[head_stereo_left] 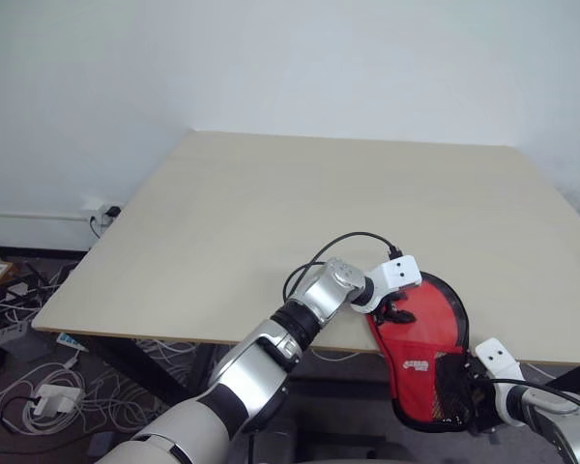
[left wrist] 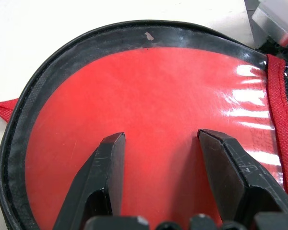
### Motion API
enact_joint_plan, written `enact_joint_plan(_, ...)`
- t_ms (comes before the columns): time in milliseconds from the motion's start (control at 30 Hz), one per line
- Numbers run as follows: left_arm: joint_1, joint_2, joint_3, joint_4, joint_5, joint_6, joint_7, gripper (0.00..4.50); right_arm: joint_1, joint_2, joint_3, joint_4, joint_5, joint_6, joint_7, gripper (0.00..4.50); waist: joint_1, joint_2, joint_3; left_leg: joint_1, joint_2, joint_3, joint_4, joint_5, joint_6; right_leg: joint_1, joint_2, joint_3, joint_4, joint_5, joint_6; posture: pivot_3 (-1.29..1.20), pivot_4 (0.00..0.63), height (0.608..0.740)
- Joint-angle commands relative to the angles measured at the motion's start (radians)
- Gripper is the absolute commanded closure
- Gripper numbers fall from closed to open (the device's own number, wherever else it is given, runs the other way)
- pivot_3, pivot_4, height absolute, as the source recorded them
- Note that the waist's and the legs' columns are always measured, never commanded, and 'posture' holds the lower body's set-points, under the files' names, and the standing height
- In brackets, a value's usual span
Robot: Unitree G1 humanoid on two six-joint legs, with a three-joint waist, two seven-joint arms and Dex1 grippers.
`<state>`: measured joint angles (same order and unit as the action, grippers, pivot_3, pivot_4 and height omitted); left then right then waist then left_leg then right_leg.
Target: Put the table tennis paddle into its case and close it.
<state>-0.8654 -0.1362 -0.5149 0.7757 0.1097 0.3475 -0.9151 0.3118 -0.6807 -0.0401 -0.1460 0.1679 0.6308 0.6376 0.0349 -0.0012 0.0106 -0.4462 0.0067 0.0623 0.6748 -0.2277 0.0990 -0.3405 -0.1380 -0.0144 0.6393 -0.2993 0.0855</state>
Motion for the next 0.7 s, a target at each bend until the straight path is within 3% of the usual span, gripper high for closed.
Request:
enact_joint_plan(33,0.024,-0.009,-0.029,0.015,0.03,0.028,-0.007,1.96,0.054,-0.055,-0.095,-0.102,0.049,-0.007,0.06,3.95,0.001,0.0,0.0,0.0,0.0,0.0,0.0,0.0,0.0,0.0,0.0,0.0,0.0,0.0,0.0,0.0,0.0,0.715)
enact_joint_plan(333,0.024,-0.019,-0.031,0.031,0.032,0.02,0.001,1.96,0.249,-0.152,-0.285,-0.354,0.193,0.006,0.242,3.95,0.001,0.0,0.0,0.0,0.0,0.0,0.0,0.0,0.0,0.001,0.0,0.0,0.0,0.0,0.001,0.0,0.0,0.715)
enact_joint_plan(700,0.023,-0.036,-0.035,0.041,0.03,0.012,0.004,1.96,0.319,-0.253,-0.181,-0.413,0.14,-0.009,0.303,3.96,0.003,0.0,0.001,0.0,0.0,-0.001,0.0,0.0,0.0,0.001,0.0,-0.001,0.0,-0.001,0.0,0.0,0.0,0.715)
